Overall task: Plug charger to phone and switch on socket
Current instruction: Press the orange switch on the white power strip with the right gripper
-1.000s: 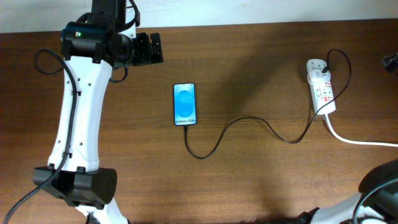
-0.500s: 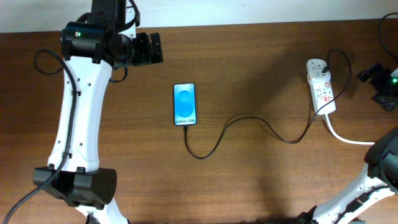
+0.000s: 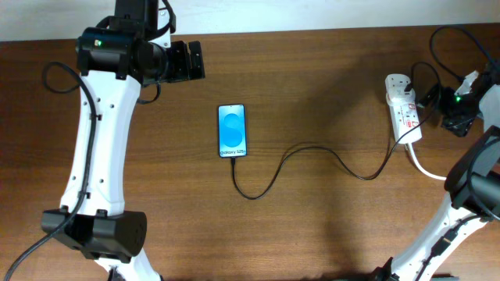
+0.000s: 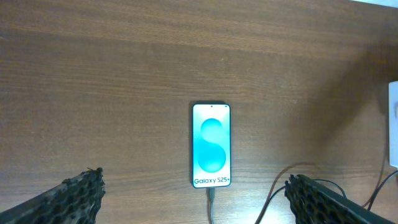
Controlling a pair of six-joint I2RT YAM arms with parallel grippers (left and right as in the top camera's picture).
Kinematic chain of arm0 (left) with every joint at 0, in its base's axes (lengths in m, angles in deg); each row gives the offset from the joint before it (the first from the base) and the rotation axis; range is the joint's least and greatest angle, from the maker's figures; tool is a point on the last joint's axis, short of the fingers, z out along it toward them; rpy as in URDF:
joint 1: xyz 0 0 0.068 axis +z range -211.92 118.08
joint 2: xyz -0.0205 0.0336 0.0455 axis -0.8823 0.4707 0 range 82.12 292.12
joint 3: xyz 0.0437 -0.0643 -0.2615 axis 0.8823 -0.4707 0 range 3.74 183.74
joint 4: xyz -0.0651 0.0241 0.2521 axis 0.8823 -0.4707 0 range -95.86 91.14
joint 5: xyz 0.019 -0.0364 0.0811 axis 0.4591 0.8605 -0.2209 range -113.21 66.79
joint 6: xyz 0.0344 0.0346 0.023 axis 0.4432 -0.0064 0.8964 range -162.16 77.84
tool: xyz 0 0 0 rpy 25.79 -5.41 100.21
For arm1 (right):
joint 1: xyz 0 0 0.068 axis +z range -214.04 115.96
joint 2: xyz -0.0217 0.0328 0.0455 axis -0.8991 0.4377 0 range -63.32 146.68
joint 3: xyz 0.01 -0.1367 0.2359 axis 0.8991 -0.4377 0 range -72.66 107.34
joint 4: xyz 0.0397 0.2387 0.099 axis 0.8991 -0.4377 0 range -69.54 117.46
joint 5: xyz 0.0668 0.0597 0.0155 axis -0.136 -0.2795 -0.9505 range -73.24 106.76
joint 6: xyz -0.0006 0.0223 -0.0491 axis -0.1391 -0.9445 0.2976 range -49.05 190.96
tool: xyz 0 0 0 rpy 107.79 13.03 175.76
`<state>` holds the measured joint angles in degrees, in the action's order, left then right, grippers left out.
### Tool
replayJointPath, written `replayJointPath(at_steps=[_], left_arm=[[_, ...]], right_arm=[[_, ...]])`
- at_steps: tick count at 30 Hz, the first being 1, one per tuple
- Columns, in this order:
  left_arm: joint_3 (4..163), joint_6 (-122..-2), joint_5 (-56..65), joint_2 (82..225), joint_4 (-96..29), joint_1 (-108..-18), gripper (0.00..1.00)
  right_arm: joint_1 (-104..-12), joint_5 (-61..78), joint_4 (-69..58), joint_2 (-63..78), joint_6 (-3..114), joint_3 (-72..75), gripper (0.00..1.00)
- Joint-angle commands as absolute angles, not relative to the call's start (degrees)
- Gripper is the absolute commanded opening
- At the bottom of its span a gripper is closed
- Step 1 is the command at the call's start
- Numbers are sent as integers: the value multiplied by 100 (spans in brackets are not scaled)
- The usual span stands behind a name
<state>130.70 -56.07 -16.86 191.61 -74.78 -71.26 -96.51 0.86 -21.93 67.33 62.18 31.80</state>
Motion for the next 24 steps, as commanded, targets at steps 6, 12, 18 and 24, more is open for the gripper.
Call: replayJointPath(at_steps=[6,12,18,24], left_arm=[[13074,-5557,-1749,19155,-7485,-7128,99],[13074,-5557,-1749,19155,-7485,-7128,99],[13074,-5557,-1749,19155,-7485,-7128,99],[13074,-5557,-1749,19155,-7485,-7128,100]], right_arm=[[-9625,243,-2068,6928,6257,3239,100],[-9623,241,-1996,6928,6257,3237,99],[-9555,204,-1961,6928,6262,3235,99],[-9431,245,-1939,6928,6303,3158,100]])
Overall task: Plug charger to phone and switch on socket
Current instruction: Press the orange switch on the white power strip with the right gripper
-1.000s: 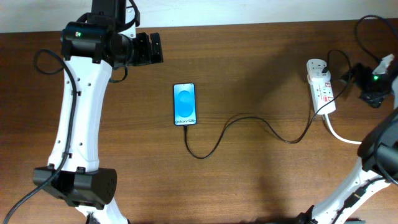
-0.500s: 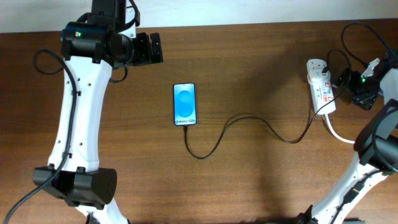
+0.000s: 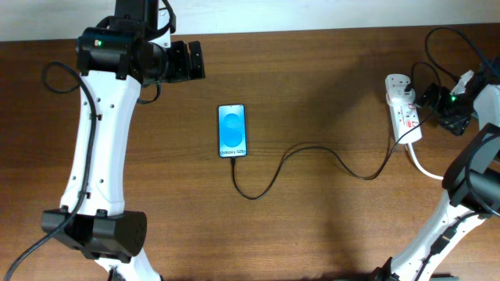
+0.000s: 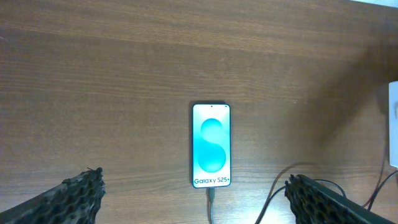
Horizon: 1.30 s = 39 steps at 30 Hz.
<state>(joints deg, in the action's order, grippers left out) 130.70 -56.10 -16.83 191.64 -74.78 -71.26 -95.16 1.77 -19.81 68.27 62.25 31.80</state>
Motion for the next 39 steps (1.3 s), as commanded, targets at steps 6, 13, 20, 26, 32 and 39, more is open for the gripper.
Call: replayJointPath(at_steps=[6,13,20,26,32,39], left_arm=[[13074,-5557,-1749,19155,-7485,-7128,99],[13074,-5557,-1749,19155,-7485,-7128,99],[13074,-5557,-1749,19155,-7485,-7128,99],[13074,-5557,-1749,19155,-7485,-7128,99],[13074,-5557,-1749,19155,-7485,-7128,99],[13074,-5557,-1749,19155,-7485,-7128,99]], right_arm=[[-9426,223,-1747,6928,6301,2881,99],[-9354,223,-1841,6928,6305,2878,99],[-9297,245,-2055,6928,6303,2878,99],[-9297,267,-2143,6928,6301,2878,99],[-9293,269,-2200,6928,6303,2878,99],[-9411,656,-2204,6910,5945,3036,98]])
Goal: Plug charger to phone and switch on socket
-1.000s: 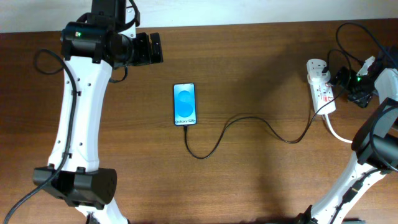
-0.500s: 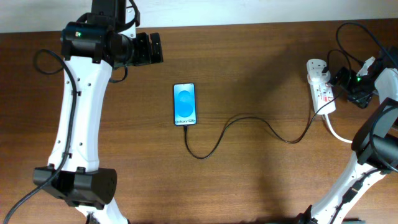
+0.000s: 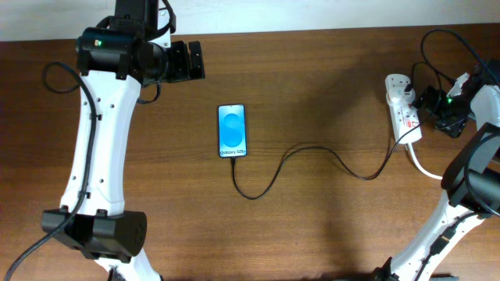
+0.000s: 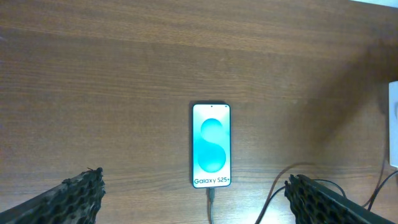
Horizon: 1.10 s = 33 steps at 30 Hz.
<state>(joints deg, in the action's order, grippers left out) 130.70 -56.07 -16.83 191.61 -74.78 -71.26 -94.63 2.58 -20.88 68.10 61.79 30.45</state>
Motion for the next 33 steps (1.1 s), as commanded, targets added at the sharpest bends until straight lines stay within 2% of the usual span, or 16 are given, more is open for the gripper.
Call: replayJointPath(at_steps=[1,11,20,25,33], left_arm=[[13074,-5557,-1749,19155,-7485,-7128,99],[13074,-5557,-1749,19155,-7485,-7128,99],[13074,-5557,-1749,19155,-7485,-7128,99],[13074,-5557,-1749,19155,-7485,-7128,99],[13074,-5557,-1749,19155,-7485,-7128,99]], right_arm=[[-9466,652,-2230,6884,5901,3112,98],[-10263,1098,-3150,6073,5396,4170,98],[-10294,136,-3373,4469,5853,4330,98],[-10005,-636,-3716,3295,6454,4330,98],[-8657,-703,-4678,2091,6946,4330,98]])
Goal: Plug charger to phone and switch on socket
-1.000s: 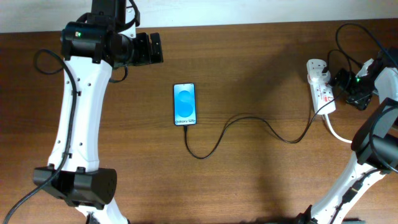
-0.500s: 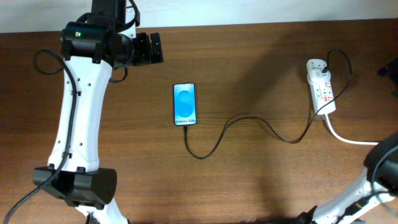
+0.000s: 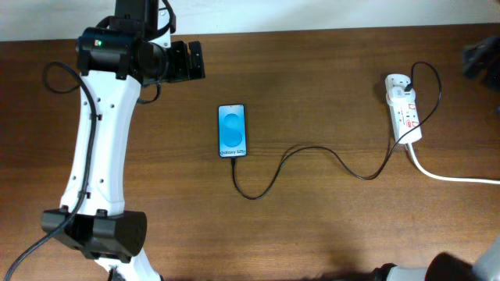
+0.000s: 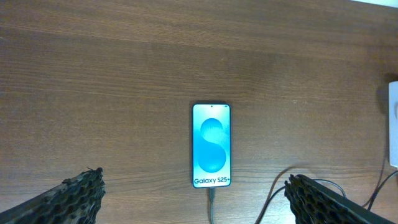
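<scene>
The phone (image 3: 233,130) lies face up mid-table with its screen lit, and shows in the left wrist view too (image 4: 211,145). A thin black charger cable (image 3: 312,150) is plugged into its lower end and runs right to the white socket strip (image 3: 405,111). My left gripper (image 3: 195,61) hangs open above the table, up and left of the phone; its fingertips (image 4: 84,190) stand wide apart with nothing between them. A dark blur at the top right edge (image 3: 481,56) is all that shows of my right arm.
The strip's thick white lead (image 3: 453,178) trails off the right edge. A black wire (image 3: 428,78) loops above the strip. My left arm's white links (image 3: 98,140) and base (image 3: 94,234) take up the table's left side.
My right gripper was beside the socket strip's upper right end. It has gone from there, leaving only a dark blur at the top right edge. Phone, cable and left arm are unmoved.
My right gripper stood a little to the right of the socket strip, then closer, then right against its upper end. Now it is away from the strip. The phone stayed lit with the cable in it, and my left gripper stayed open above it.
</scene>
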Controlling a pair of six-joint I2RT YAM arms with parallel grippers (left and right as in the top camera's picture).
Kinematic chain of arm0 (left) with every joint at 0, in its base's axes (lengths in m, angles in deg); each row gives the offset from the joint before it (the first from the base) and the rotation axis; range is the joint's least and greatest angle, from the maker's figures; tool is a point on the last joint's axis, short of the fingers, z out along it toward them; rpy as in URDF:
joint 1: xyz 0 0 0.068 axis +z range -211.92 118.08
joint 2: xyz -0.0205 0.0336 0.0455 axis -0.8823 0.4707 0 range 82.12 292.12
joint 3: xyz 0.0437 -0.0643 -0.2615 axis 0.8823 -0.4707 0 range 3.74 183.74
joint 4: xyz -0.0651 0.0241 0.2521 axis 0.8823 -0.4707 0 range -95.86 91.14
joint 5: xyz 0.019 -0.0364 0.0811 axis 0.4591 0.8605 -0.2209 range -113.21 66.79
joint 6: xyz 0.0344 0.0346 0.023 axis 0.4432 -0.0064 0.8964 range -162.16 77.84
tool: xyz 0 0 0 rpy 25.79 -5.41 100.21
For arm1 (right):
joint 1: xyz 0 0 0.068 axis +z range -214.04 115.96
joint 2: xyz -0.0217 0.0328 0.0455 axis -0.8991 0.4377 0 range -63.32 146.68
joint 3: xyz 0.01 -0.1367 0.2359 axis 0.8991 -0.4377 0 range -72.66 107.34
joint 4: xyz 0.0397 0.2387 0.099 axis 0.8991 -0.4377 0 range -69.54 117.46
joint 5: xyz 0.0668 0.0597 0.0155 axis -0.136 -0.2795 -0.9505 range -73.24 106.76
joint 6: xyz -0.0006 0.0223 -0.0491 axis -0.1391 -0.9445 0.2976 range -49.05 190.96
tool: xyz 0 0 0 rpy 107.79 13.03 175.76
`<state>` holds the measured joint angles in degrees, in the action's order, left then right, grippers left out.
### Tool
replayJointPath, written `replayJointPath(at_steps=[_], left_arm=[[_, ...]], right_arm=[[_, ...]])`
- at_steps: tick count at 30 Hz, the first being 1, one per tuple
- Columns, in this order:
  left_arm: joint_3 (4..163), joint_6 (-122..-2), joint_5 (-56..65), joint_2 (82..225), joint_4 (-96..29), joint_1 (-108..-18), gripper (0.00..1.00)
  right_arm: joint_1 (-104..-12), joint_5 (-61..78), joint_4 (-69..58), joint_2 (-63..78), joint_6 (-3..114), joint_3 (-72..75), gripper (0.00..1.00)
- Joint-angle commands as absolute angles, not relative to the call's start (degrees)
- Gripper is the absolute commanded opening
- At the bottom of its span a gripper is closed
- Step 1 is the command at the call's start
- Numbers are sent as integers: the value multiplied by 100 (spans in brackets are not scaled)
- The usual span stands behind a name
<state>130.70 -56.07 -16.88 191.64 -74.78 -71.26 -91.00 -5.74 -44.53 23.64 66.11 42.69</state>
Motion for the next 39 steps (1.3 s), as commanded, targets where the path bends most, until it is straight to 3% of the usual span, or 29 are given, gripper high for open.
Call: replayJointPath(at_steps=[1,11,24,30,39], left_arm=[[13074,-5557,-1749,19155,-7485,-7128,99],[13074,-5557,-1749,19155,-7485,-7128,99],[13074,-5557,-1749,19155,-7485,-7128,99],[13074,-5557,-1749,19155,-7485,-7128,99],[13074,-5557,-1749,19155,-7485,-7128,99]], right_arm=[[-8456,-703,-4794,2003,6950,4330,98],[-7208,-706,-5839,1715,6688,4328,98],[-7144,-553,-6295,1717,7381,4177,98],[-6729,-216,-5323,1193,7547,3497,98],[-6329,94,-2586,-659,7547,717,98]])
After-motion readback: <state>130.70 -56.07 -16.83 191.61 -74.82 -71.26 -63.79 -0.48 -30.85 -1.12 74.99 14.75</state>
